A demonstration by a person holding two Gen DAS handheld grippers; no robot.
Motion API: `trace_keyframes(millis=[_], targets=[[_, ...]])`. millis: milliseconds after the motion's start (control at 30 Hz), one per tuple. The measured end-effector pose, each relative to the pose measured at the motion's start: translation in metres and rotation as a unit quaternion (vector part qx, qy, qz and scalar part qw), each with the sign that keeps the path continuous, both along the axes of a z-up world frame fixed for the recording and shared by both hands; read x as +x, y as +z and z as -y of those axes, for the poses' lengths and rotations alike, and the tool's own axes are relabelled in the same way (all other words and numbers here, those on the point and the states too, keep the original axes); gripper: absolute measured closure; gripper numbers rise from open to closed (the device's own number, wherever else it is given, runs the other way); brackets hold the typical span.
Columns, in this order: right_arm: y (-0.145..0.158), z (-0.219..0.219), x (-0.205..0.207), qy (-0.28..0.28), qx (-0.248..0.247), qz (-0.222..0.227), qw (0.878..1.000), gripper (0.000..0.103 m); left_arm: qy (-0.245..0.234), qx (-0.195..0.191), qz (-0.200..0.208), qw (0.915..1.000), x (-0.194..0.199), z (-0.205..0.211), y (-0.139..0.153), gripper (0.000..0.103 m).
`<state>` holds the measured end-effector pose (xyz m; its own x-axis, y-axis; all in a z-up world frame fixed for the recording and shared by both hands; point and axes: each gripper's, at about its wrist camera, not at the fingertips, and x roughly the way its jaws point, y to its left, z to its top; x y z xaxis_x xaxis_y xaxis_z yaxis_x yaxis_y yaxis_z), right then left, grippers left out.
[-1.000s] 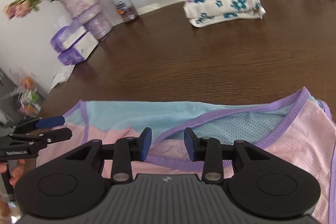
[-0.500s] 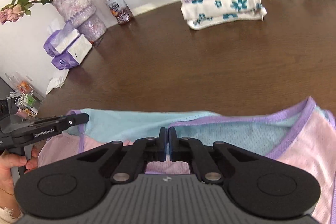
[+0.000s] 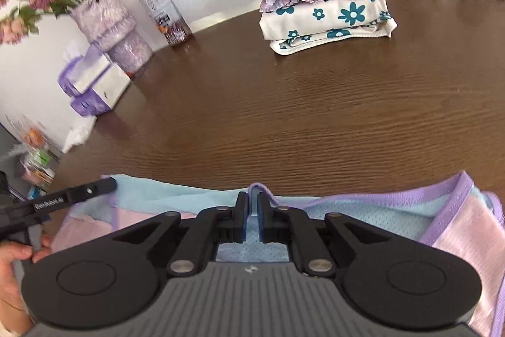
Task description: Fold clothes
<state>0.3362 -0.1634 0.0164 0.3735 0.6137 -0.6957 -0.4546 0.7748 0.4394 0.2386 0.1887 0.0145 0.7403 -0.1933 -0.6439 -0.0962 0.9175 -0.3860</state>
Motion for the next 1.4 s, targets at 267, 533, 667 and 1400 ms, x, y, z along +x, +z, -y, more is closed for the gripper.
trace_keyframes(millis=[267,533,667,1400], targets=[[-0.003,0.006,0.015,-0.037,0.045,-0.058,0.997,0.077,0.006,-0.021,-0.01,0.9997,0.008,-0.003,0.0,0.078],[-0.007,-0.007,0.025,-0.046,0.023,-0.054,0.997,0.102,-0.004,0.008,-0.002,1.0,0.012,0.008,-0.005,0.102],[0.008,-0.002,0.019,-0.043,0.055,0.001,0.998,0.102,0.005,0.012,0.015,0.9998,0.006,0.006,-0.001,0.102],[0.001,-0.005,0.015,-0.028,0.005,0.027,0.999,0.076,0.034,-0.004,0.008,0.9994,0.007,-0.004,-0.006,0.095]])
